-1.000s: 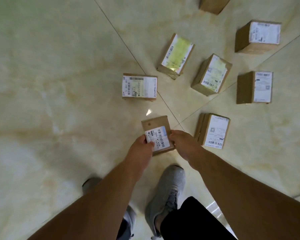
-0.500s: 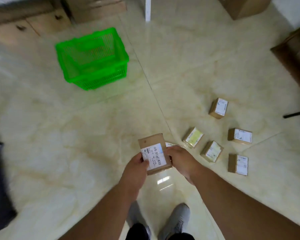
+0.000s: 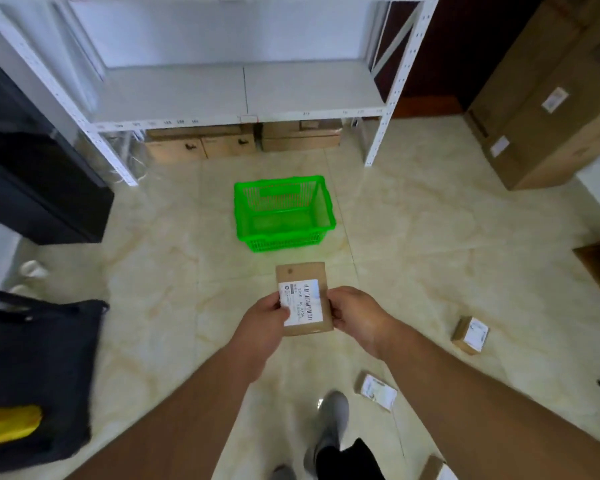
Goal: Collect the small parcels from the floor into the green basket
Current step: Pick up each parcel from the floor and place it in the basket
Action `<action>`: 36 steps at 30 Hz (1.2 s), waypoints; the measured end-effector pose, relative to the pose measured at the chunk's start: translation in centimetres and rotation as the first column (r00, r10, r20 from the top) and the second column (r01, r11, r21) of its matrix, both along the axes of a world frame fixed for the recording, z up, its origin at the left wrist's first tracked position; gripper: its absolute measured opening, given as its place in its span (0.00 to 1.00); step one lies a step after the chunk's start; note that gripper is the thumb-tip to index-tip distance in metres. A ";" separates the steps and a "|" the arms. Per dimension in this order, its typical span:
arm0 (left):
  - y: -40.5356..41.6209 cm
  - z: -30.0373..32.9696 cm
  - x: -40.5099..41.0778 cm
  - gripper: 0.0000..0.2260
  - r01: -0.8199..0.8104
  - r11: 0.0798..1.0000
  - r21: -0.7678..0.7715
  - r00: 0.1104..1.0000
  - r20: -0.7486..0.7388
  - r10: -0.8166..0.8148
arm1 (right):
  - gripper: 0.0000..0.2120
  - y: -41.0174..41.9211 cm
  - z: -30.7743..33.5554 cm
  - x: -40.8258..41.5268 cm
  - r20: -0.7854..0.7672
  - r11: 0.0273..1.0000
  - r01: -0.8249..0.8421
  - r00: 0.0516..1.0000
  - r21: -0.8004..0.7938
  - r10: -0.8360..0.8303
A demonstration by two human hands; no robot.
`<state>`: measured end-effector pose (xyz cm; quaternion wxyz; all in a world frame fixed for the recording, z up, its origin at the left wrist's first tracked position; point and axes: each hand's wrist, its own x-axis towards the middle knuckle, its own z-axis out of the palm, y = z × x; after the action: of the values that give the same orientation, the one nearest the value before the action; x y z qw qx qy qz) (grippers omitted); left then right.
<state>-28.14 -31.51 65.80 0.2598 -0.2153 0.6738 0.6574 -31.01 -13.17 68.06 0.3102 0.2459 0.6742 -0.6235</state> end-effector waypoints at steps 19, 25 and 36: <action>-3.7 -2.8 -27.5 0.19 -0.130 0.990 0.056 0.987 0.099 0.124 | 0.16 -4.3 -3.6 -30.3 0.114 0.987 -0.151 0.983 0.057 0.144; -7.5 -8.2 -37.7 0.16 -0.174 0.977 0.122 0.974 0.167 0.152 | 0.15 -8.5 -7.3 -40.5 0.152 0.972 -0.153 0.980 0.176 0.126; -11.5 -21.5 -51.7 0.15 -0.335 0.932 0.137 0.903 0.330 0.276 | 0.09 -15.0 -20.4 -57.3 0.261 0.794 -0.475 0.878 0.380 0.401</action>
<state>-79.88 -43.01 44.29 0.2733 -0.3920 0.5172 0.7100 -88.26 -28.13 47.70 0.4392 0.1966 0.8056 -0.3458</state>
